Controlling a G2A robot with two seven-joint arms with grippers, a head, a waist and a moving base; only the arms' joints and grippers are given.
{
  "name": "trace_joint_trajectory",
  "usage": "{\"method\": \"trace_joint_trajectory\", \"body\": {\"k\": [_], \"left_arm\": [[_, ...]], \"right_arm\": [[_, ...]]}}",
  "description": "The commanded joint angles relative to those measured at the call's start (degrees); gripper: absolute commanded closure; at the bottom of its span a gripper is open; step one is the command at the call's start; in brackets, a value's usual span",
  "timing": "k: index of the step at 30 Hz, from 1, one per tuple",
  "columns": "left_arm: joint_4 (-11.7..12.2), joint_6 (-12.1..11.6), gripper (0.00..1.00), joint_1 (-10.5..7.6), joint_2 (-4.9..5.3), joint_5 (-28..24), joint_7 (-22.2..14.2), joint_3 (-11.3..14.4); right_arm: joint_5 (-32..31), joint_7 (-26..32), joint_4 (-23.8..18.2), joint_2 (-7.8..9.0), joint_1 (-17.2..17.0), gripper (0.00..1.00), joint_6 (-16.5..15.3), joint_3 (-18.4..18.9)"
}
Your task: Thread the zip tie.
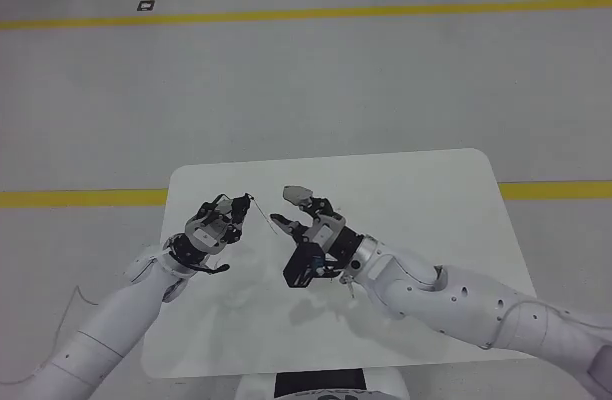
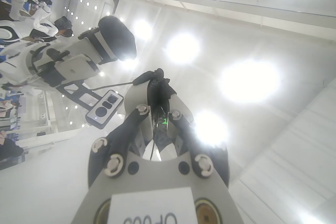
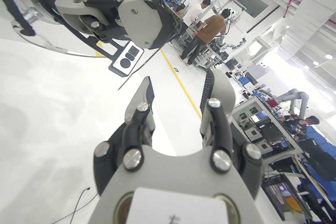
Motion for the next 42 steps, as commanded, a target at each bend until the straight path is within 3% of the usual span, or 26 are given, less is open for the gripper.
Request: {"method": "trace_joint_trajectory", "body": {"k": [1, 9, 14, 15, 17, 19, 21, 28, 32, 42], "left_arm": [[0.0, 0.0, 1.00, 0.00, 0.00, 0.0, 0.0, 0.0], [0.0, 0.0, 1.00, 0.00, 0.00, 0.0, 0.0, 0.0], [0.0, 0.0, 1.00, 0.00, 0.00, 0.0, 0.0, 0.0], [0.0, 0.0, 1.00, 0.00, 0.00, 0.0, 0.0, 0.0], [0.0, 0.0, 1.00, 0.00, 0.00, 0.0, 0.0, 0.0], [0.0, 0.0, 1.00, 0.00, 0.00, 0.0, 0.0, 0.0], [0.0, 0.0, 1.00, 0.00, 0.00, 0.0, 0.0, 0.0], [0.0, 0.0, 1.00, 0.00, 0.00, 0.0, 0.0, 0.0], [0.0, 0.0, 1.00, 0.00, 0.00, 0.0, 0.0, 0.0], [0.0, 0.0, 1.00, 0.00, 0.00, 0.0, 0.0, 0.0]], "right_arm": [[0.0, 0.1, 0.2, -0.22, 0.2, 0.61, 0.0, -0.7], [0.0, 1.0, 0.9, -1.50, -0.8, 0.58, -4.7, -1.5], [0.0, 0.3, 0.4, -2.45, -1.6, 0.55, -2.3, -1.5], [0.0, 0.2, 0.3, -2.61, -1.8, 0.53, -1.7, -1.5], [0.0, -0.1, 0.4, -2.98, -2.1, 0.31, -0.2, -1.4], [0.0, -0.1, 0.6, -3.28, -2.1, 0.38, 0.0, -1.2], [0.0, 0.0, 0.7, -3.70, -2.5, 0.51, 0.0, -0.7], [0.0, -0.8, 1.4, -5.50, -4.3, 0.58, 0.0, 1.2], [0.0, -0.6, 2.1, -6.34, -4.8, 0.68, 0.0, 2.1], [0.0, -1.0, 3.2, -7.41, -5.4, 0.75, 0.0, 3.6]]}}
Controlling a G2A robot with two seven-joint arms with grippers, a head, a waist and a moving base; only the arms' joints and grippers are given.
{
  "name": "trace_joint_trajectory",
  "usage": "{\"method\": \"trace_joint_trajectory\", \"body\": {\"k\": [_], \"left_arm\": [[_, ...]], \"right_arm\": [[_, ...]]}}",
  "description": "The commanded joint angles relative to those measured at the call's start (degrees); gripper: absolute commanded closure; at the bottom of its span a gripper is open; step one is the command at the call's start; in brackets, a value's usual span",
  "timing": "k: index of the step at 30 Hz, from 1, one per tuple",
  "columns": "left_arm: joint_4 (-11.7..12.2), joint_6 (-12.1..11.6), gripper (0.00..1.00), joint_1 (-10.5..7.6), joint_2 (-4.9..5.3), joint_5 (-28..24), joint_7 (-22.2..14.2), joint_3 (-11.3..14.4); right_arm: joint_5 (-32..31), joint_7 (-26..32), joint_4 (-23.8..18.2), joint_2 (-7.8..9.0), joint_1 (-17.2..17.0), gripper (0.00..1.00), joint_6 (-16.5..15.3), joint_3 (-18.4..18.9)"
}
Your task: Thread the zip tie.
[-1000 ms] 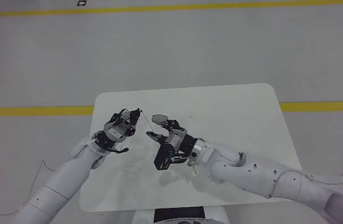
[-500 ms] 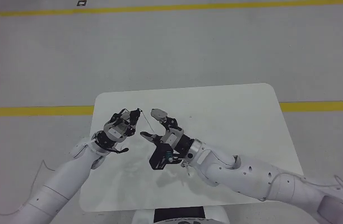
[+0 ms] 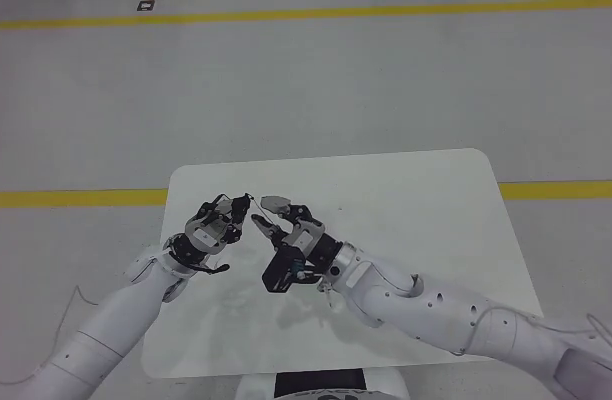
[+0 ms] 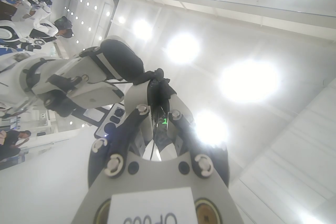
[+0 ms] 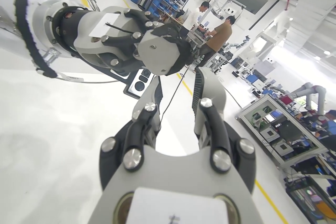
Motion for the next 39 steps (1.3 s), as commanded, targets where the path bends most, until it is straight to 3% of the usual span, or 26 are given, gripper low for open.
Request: {"method": "trace_joint_trajectory", "body": {"k": [1, 8, 35, 38, 39], "left_arm": [[0.0, 0.0, 1.00, 0.00, 0.00, 0.0, 0.0, 0.0], [0.0, 0.0, 1.00, 0.00, 0.00, 0.0, 0.0, 0.0], [0.0, 0.0, 1.00, 0.00, 0.00, 0.0, 0.0, 0.0], [0.0, 0.0, 1.00, 0.00, 0.00, 0.0, 0.0, 0.0], [0.0, 0.0, 1.00, 0.00, 0.00, 0.0, 0.0, 0.0]], "right_arm": [[0.0, -0.3, 0.1, -0.12, -0.1, 0.75, 0.0, 0.3], [0.0, -1.3, 0.5, -0.39, -0.8, 0.80, 0.0, 1.6], [0.0, -5.0, 0.9, -0.40, -2.2, 0.83, 0.0, 3.3], [0.0, -5.0, 0.9, -0.39, -2.2, 0.87, 0.0, 3.1], [0.0, -5.0, 0.9, -0.39, -2.1, 1.00, 0.0, 3.0]]}}
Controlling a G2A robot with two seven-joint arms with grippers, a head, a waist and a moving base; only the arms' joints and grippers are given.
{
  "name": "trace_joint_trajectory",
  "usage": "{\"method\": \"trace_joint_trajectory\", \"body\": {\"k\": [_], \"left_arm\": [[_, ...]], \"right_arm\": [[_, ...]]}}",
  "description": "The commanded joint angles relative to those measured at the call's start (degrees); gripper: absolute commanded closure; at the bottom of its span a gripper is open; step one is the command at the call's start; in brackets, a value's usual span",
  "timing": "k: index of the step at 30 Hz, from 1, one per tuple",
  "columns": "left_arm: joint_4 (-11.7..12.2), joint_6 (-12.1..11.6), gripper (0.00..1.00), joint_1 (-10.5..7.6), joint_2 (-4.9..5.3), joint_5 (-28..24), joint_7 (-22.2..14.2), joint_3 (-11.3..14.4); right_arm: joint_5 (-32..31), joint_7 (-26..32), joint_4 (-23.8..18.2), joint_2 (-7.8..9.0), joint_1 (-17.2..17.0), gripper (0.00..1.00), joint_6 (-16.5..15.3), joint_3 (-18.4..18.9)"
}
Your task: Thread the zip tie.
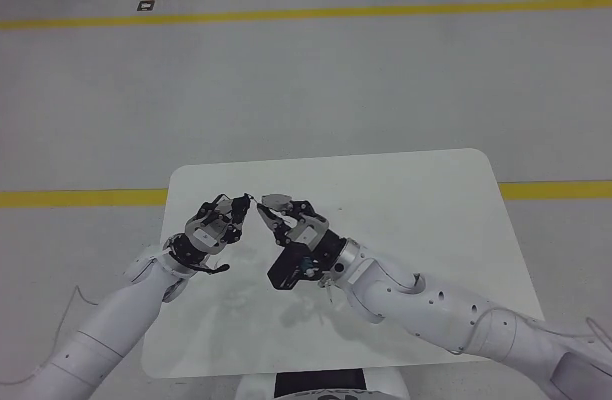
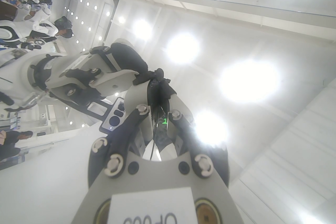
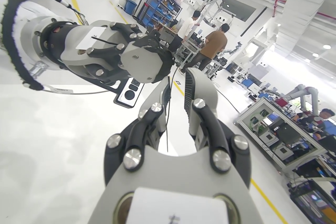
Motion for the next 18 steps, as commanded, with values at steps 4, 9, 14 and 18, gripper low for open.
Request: {"method": "trace_joint_trajectory", "body": {"k": [4, 9, 14, 18], "left_arm": [[0.0, 0.0, 1.00, 0.00, 0.00, 0.0, 0.0, 0.0], [0.0, 0.0, 1.00, 0.00, 0.00, 0.0, 0.0, 0.0], [0.0, 0.0, 1.00, 0.00, 0.00, 0.0, 0.0, 0.0], [0.0, 0.0, 1.00, 0.00, 0.00, 0.0, 0.0, 0.0]], "right_arm": [[0.0, 0.1, 0.0, 0.01, 0.3, 1.00, 0.0, -0.4], [0.0, 0.2, 0.0, -0.01, 0.4, 1.00, 0.0, -0.5], [0.0, 0.3, 0.1, 0.07, 0.2, 1.00, 0.0, 0.2], [0.0, 0.8, 0.2, 0.37, -0.4, 1.00, 0.0, 0.9]]}}
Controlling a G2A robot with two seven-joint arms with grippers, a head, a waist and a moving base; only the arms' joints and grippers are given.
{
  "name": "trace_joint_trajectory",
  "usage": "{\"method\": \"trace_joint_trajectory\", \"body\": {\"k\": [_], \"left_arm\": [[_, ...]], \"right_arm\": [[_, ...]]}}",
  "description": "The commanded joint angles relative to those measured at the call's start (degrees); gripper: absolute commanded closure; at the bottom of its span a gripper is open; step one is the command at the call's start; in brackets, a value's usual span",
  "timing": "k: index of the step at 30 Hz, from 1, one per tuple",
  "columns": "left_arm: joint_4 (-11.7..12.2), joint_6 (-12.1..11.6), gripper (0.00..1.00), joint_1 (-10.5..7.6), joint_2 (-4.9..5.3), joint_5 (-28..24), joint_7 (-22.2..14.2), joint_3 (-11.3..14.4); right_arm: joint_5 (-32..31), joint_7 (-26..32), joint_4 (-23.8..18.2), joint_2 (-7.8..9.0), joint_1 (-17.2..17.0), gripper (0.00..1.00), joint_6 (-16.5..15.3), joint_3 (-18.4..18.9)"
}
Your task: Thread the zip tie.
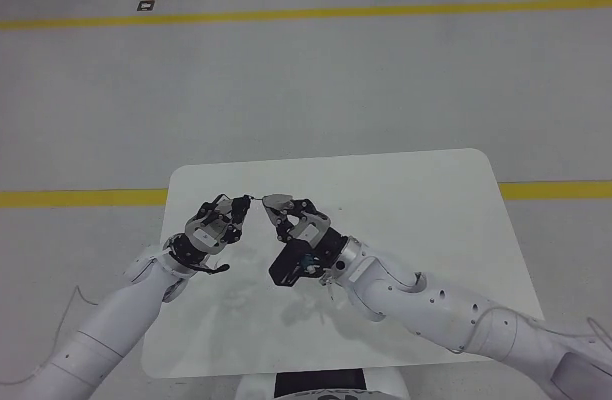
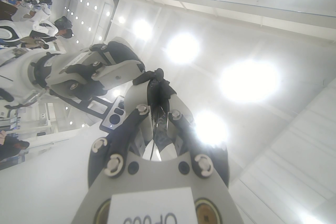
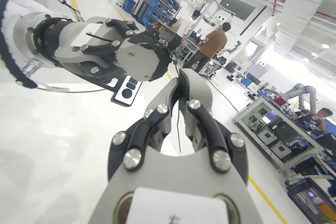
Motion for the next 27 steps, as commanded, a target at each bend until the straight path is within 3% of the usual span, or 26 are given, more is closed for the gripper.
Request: {"method": "trace_joint_trajectory", "body": {"k": [1, 9, 16, 27], "left_arm": [[0.0, 0.0, 1.00, 0.00, 0.00, 0.0, 0.0, 0.0], [0.0, 0.0, 1.00, 0.00, 0.00, 0.0, 0.0, 0.0], [0.0, 0.0, 1.00, 0.00, 0.00, 0.0, 0.0, 0.0], [0.0, 0.0, 1.00, 0.00, 0.00, 0.0, 0.0, 0.0]], "right_arm": [[0.0, 0.2, 0.0, 0.19, -0.1, 1.00, 0.0, 0.1], [0.0, -0.8, 0.1, 1.22, 1.8, 1.00, 0.0, -2.4], [0.0, -2.6, 0.1, 2.36, 7.8, 1.00, 0.0, -8.8], [0.0, -0.5, -0.5, 3.73, 9.7, 1.00, -3.8, -8.9]]}}
